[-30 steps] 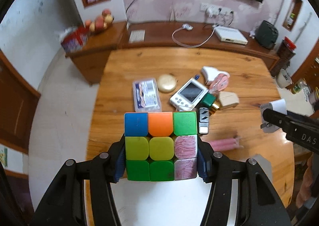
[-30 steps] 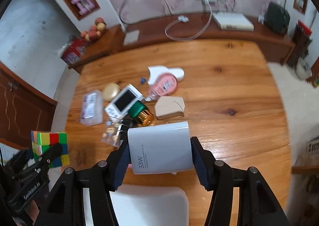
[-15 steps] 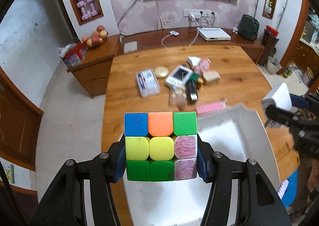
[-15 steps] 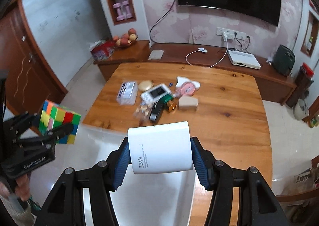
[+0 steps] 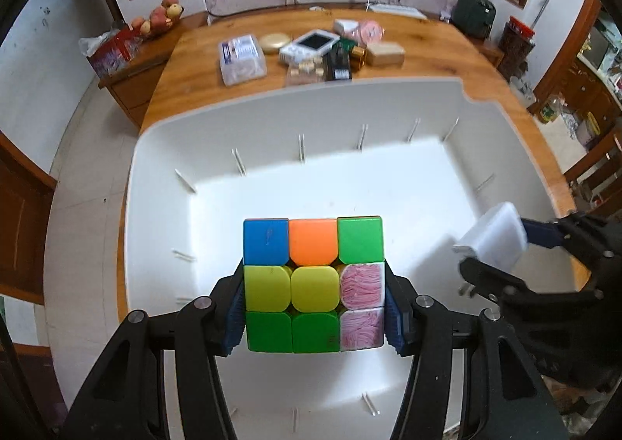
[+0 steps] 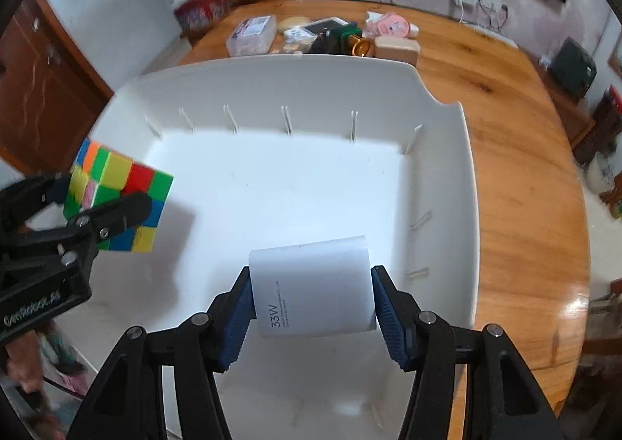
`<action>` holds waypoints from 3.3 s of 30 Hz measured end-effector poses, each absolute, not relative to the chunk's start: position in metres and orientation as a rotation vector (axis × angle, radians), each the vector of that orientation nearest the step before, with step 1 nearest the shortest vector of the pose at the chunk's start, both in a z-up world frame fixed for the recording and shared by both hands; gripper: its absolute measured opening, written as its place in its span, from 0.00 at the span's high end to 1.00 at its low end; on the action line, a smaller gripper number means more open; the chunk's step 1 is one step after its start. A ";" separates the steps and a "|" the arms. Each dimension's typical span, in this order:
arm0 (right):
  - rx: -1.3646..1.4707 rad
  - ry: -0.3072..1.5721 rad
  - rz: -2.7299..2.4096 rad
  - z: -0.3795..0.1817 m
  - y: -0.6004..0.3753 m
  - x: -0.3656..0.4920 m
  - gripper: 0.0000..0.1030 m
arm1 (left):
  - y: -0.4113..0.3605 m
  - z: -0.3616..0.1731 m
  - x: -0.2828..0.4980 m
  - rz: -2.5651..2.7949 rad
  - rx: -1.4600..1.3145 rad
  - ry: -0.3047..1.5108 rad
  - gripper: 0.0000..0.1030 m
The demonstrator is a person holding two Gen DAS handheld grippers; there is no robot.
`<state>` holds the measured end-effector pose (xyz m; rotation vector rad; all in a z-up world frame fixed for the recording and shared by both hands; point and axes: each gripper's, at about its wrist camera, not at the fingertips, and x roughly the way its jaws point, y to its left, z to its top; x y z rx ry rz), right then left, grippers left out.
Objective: Organize rigid objects
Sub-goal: 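Carry the cube and white charger into the tray and open both tools, then grasp the clear sticker box with the left tool while the right tool grasps the pink roller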
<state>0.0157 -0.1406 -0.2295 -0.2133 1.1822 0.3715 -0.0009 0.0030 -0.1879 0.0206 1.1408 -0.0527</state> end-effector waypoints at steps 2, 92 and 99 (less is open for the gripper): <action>-0.220 1.211 0.382 -0.233 -0.138 0.009 0.43 | 0.004 -0.194 -0.004 -0.046 0.019 1.151 0.42; -0.608 1.479 0.857 -0.285 -0.077 0.248 0.61 | 0.035 -0.221 0.238 -0.101 0.089 1.366 0.20; -0.555 1.468 0.807 -0.286 -0.097 0.252 0.64 | 0.021 -0.232 0.246 -0.125 0.078 1.387 0.20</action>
